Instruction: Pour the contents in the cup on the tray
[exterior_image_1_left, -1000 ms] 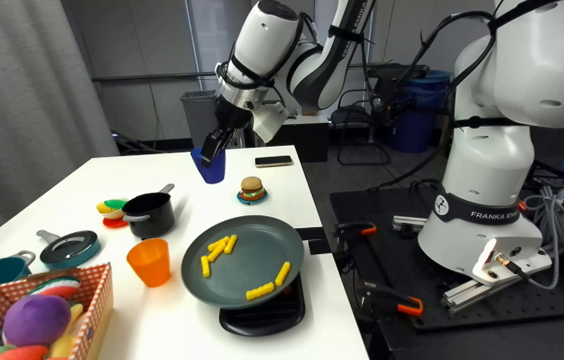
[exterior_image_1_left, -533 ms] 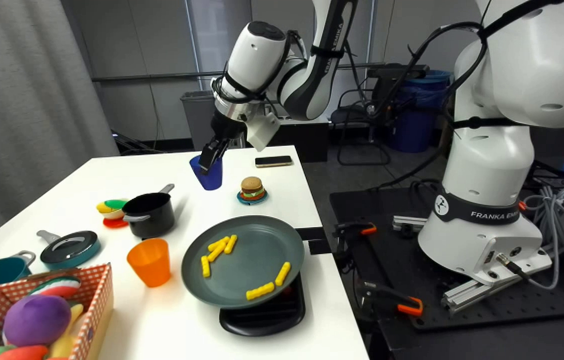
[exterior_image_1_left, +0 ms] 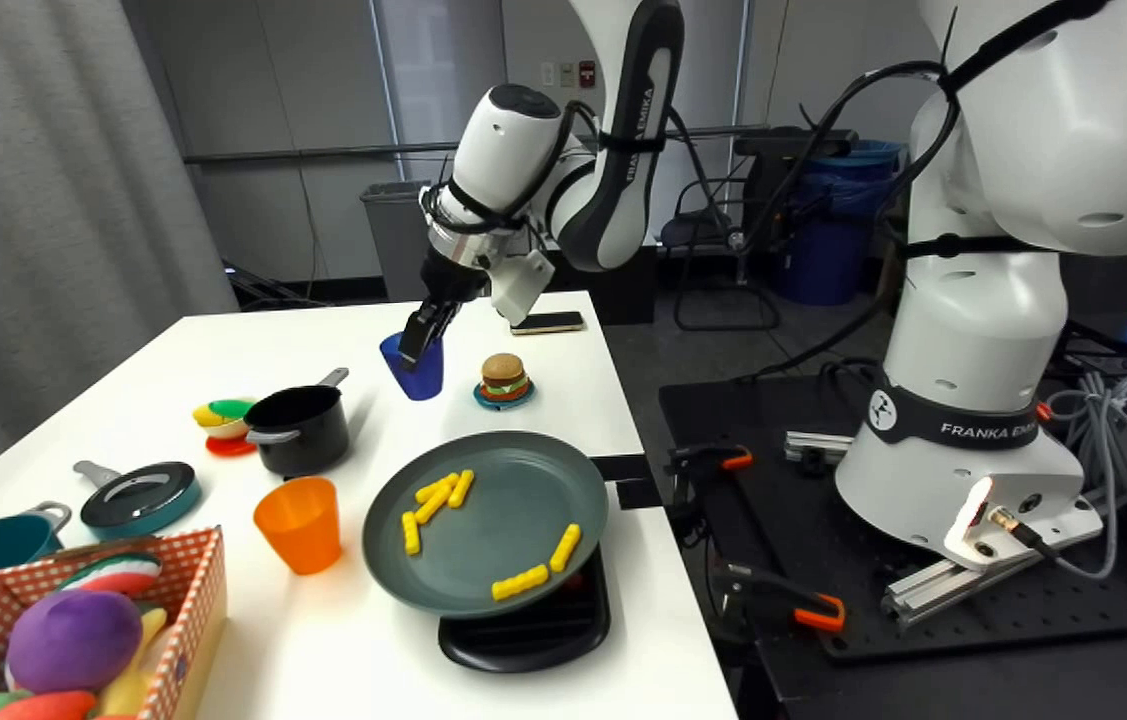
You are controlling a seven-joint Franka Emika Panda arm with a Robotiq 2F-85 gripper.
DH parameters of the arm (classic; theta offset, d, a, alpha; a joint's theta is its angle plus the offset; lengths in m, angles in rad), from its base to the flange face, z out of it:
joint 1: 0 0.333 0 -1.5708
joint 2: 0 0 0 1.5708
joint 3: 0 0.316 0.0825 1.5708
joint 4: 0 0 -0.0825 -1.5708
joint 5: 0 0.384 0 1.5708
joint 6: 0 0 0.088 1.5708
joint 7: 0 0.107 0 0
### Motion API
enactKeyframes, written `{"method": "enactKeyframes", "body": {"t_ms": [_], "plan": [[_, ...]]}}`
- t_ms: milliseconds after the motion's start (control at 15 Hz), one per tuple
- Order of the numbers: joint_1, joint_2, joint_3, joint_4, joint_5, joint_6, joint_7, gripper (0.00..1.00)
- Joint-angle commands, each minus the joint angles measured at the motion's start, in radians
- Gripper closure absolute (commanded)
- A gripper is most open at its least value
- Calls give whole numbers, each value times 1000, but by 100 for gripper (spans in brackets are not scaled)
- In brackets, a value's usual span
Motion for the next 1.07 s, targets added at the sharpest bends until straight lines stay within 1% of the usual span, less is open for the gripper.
{"method": "enactKeyframes", "body": {"t_ms": [0, 67, 133, 200, 267, 467, 600, 800, 867, 933, 1000], "plan": [[14, 78, -7, 17, 106, 84, -102, 50], [12, 91, 0, 13, 138, 96, -137, 50], [20, 106, -6, 11, 146, 115, -142, 50], [-82, 93, 116, -20, 269, 92, -288, 50], [-88, 104, 129, -24, 307, 99, -323, 50], [-121, 128, 204, -49, 494, 111, -513, 50], [-131, 138, 240, -63, 587, 119, -608, 50], [-150, 157, 290, -77, 692, 134, -711, 50], [-156, 160, 305, -82, 718, 137, -734, 23], [-160, 163, 316, -85, 736, 140, -751, 5], [-167, 165, 328, -87, 748, 140, -765, 6]]}}
